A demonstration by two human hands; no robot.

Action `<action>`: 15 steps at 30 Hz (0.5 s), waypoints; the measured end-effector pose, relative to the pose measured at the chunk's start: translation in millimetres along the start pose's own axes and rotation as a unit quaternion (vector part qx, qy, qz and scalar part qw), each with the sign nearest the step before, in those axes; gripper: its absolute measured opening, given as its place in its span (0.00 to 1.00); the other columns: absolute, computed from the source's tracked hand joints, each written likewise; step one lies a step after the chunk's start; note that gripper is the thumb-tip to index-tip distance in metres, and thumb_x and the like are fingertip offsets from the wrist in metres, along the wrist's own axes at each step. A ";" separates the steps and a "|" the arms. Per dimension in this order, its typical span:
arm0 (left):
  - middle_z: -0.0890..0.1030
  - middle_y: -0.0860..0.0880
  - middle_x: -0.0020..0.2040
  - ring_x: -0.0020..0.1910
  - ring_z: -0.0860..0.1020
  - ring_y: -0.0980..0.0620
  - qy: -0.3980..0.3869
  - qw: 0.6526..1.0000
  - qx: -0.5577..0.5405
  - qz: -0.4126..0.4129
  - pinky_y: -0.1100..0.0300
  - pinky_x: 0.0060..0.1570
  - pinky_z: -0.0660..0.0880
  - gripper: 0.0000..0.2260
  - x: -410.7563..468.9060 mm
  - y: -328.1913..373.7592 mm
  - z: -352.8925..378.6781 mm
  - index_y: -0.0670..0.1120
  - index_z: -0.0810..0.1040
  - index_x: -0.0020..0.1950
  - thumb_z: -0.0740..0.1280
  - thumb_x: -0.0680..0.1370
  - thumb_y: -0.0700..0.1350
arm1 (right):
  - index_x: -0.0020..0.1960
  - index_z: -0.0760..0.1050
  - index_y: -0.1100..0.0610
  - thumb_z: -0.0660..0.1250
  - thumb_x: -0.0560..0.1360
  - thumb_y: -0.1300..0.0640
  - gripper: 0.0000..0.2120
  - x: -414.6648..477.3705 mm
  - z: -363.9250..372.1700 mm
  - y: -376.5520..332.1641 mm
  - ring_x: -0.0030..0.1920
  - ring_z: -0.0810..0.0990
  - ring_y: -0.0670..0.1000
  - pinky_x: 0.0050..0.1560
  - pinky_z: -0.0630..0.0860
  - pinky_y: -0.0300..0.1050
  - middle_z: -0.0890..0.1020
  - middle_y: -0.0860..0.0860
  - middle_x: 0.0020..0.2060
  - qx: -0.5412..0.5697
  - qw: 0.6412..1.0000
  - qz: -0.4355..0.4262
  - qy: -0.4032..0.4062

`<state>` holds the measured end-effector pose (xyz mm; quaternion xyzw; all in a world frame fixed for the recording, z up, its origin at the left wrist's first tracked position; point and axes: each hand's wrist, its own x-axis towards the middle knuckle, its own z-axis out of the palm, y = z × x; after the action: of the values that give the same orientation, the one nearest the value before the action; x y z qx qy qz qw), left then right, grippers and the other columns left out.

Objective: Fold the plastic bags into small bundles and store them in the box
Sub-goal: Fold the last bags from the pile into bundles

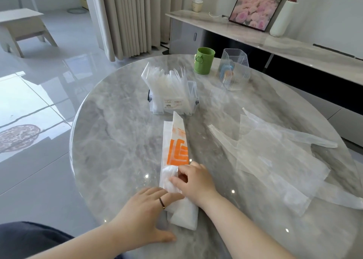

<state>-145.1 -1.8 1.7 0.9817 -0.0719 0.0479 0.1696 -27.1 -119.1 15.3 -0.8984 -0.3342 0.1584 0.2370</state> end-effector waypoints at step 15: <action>0.80 0.60 0.34 0.40 0.70 0.61 0.112 0.993 -0.028 -0.024 0.71 0.34 0.70 0.14 3.2 -4.1 14.9 0.55 0.81 0.30 0.59 0.66 0.57 | 0.37 0.70 0.44 0.67 0.73 0.56 0.10 -38.0 -24.6 33.0 0.32 0.69 0.39 0.38 0.67 0.29 0.74 0.43 0.34 0.208 0.976 0.065 0.011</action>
<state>-140.3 -3.4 -13.2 0.9665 -0.0300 0.1519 0.2047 -26.4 -174.5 23.2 -0.8509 -0.2322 0.2295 0.4115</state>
